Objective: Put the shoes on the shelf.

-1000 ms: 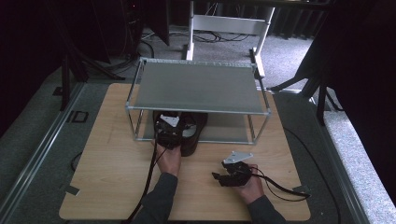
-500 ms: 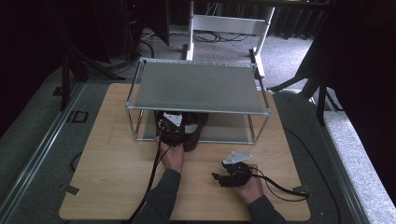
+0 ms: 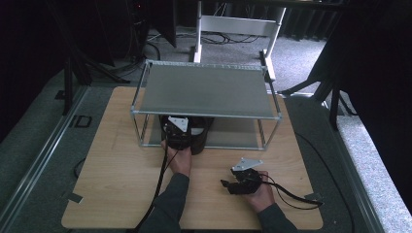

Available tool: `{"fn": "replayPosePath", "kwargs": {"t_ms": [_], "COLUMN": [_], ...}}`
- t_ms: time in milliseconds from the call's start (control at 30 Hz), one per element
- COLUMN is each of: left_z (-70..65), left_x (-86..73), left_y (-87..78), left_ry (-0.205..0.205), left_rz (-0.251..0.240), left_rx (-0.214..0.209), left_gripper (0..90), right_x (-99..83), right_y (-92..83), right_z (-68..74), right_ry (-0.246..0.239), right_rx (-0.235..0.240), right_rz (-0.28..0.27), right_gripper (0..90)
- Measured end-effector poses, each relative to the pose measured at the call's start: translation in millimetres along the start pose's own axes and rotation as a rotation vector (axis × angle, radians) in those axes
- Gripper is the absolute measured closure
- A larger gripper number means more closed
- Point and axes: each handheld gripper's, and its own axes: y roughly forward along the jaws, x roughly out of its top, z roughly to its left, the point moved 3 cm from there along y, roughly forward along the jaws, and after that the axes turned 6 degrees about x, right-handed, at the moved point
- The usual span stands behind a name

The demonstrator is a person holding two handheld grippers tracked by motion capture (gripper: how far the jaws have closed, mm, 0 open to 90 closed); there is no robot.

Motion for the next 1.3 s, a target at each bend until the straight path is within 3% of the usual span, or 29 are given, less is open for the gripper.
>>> {"fn": "replayPosePath", "kwargs": {"t_ms": [67, 100, 133, 233, 367, 667, 800, 867, 900, 967, 1100, 1300], "left_z": [-0.6, -2.0, -3.8, -4.9, -1.0, 12.0, 27.9, 36.5, 40.0, 46.5, 58.2, 68.4], "left_x": [1.8, 3.0, 6.5, 23.6, 30.7, 6.9, -6.0, -9.8, -10.5, -11.8, -23.3, -52.0], "left_y": [-0.2, -0.7, -4.6, -15.2, -24.0, -29.1, -41.4, -49.7, -53.9, -60.4, -73.3, -76.5], "left_ry": [0.013, 0.030, 0.044, 0.051, 0.043, 0.064, 0.115, 0.138, 0.148, 0.149, 0.113, 0.131], "left_rz": [-0.014, -0.014, -0.044, -0.081, -0.100, -0.038, -0.032, -0.060, -0.061, -0.041, -0.021, 0.128], "left_rx": [0.002, -0.020, -0.007, -0.028, -0.029, -0.068, -0.104, -0.139, -0.136, -0.147, -0.199, -0.297], "left_gripper": [84.6, 85.6, 90.0, 89.8, 80.0, 63.1, 59.7, 59.0, 58.3, 56.0, 53.3, 51.0], "right_x": [-0.7, -0.9, -1.0, -0.9, -0.6, -1.6, -2.3, -2.5, -2.4, -2.2, -1.8, -3.4], "right_y": [0.1, 0.0, 0.1, 0.5, 0.2, 1.2, 0.0, 0.1, 0.4, 1.0, 1.5, 2.3], "right_z": [-0.6, -0.7, -0.8, -0.2, 1.8, 1.4, 0.3, 0.1, 0.3, 1.1, 1.7, 2.3], "right_ry": [0.004, 0.008, 0.007, 0.005, 0.000, 0.005, 0.005, 0.006, 0.007, 0.007, 0.003, 0.010], "right_rx": [0.000, 0.001, 0.001, 0.002, 0.003, 0.002, -0.001, -0.001, 0.000, 0.001, -0.003, 0.000], "right_rz": [0.001, 0.002, 0.002, 0.002, 0.003, 0.008, 0.005, 0.005, 0.005, 0.007, 0.007, 0.010], "right_gripper": [38.1, 38.1, 38.1, 38.1, 38.0, 38.0, 38.0, 38.0, 38.0, 38.0, 38.0, 38.0]}}
